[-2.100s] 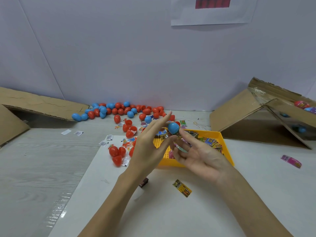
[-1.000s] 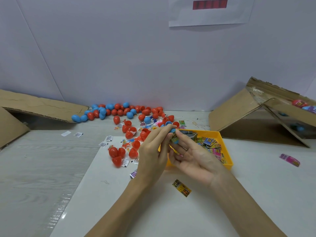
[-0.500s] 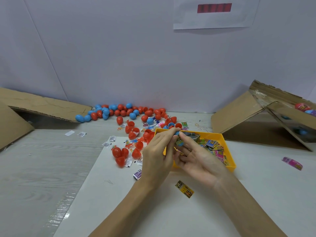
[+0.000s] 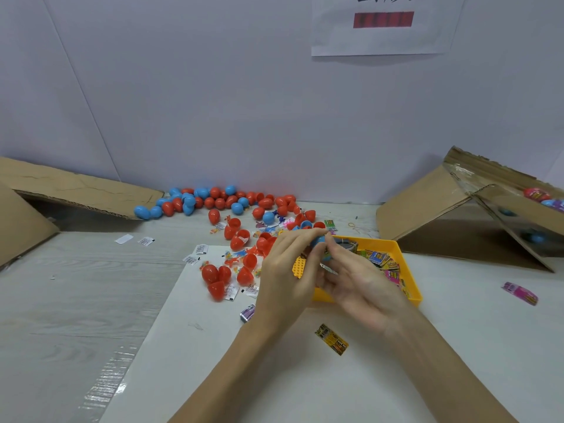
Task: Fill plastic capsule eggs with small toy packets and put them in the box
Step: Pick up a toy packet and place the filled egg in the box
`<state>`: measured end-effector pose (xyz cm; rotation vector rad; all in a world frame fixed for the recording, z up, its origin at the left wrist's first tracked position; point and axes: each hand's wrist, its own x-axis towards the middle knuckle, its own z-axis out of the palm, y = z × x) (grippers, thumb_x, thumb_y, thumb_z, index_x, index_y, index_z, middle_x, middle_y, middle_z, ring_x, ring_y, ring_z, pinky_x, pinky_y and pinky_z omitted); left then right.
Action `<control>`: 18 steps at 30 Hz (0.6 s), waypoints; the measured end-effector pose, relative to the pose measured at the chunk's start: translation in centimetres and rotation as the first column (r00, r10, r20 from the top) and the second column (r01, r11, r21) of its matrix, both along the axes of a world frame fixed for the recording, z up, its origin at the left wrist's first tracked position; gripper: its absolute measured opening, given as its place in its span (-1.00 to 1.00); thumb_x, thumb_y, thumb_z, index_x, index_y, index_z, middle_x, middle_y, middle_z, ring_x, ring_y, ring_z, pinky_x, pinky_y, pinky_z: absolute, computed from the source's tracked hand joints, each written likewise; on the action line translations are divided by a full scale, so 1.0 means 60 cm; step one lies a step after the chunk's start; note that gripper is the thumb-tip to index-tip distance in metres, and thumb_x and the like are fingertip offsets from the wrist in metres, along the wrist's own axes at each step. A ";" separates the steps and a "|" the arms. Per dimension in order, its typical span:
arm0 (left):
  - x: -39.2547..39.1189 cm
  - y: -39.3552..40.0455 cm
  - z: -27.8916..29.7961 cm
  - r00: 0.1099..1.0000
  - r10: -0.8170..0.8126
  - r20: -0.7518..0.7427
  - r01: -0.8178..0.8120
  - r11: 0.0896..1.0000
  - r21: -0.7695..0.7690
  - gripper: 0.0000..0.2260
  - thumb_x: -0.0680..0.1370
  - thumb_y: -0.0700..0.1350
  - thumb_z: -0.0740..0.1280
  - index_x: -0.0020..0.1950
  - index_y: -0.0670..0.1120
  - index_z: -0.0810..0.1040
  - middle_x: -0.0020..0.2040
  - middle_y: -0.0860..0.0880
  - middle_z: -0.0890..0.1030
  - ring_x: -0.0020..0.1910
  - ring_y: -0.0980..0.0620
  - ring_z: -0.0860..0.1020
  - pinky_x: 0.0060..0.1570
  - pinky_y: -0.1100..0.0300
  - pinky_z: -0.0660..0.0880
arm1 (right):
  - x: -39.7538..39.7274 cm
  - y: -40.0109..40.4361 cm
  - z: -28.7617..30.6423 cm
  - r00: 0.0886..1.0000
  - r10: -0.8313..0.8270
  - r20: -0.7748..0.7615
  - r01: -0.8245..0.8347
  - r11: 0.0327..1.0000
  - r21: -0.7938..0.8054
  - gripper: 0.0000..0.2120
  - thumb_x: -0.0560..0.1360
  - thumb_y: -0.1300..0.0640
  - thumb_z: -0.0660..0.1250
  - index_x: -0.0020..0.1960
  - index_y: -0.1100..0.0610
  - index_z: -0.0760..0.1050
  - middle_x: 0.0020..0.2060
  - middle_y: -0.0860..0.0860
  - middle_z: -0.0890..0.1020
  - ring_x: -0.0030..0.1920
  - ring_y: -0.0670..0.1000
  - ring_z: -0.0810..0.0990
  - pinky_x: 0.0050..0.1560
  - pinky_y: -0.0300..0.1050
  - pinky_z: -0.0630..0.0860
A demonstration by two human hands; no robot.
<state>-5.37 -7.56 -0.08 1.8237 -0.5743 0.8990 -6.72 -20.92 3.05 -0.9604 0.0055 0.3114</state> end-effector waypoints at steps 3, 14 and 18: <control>0.000 0.002 0.009 0.994 0.003 -0.106 -0.019 0.988 -0.155 -0.80 0.63 -0.21 0.38 0.23 -0.10 0.68 0.12 0.06 0.69 0.18 0.13 0.61 0.14 0.27 0.53 | 0.005 -0.002 -0.001 1.000 0.004 -0.008 -0.003 1.000 0.029 -0.60 0.55 0.03 0.42 0.30 0.23 0.62 0.21 0.20 0.69 0.14 0.06 0.70 0.09 -0.10 0.63; -0.003 0.002 0.015 0.966 -0.073 -0.247 0.001 0.960 -0.281 -0.81 0.63 -0.19 0.37 0.19 -0.01 0.69 0.10 0.04 0.71 0.17 0.17 0.63 0.10 0.28 0.59 | 0.010 -0.002 -0.015 0.997 -0.072 0.026 0.072 0.997 0.000 -0.69 0.56 0.24 0.37 0.28 0.28 0.60 0.15 0.21 0.71 0.16 0.10 0.72 0.00 -0.15 0.67; 0.002 0.005 0.012 0.951 -0.085 -0.297 0.004 0.965 -0.262 -0.82 0.64 -0.11 0.37 0.21 0.01 0.69 0.11 0.11 0.70 0.17 0.18 0.62 0.11 0.29 0.56 | 0.006 -0.003 -0.015 0.990 -0.059 0.132 0.078 0.987 -0.142 -0.69 0.61 0.16 0.36 0.32 0.21 0.60 0.15 0.16 0.72 0.18 0.11 0.71 0.09 -0.08 0.68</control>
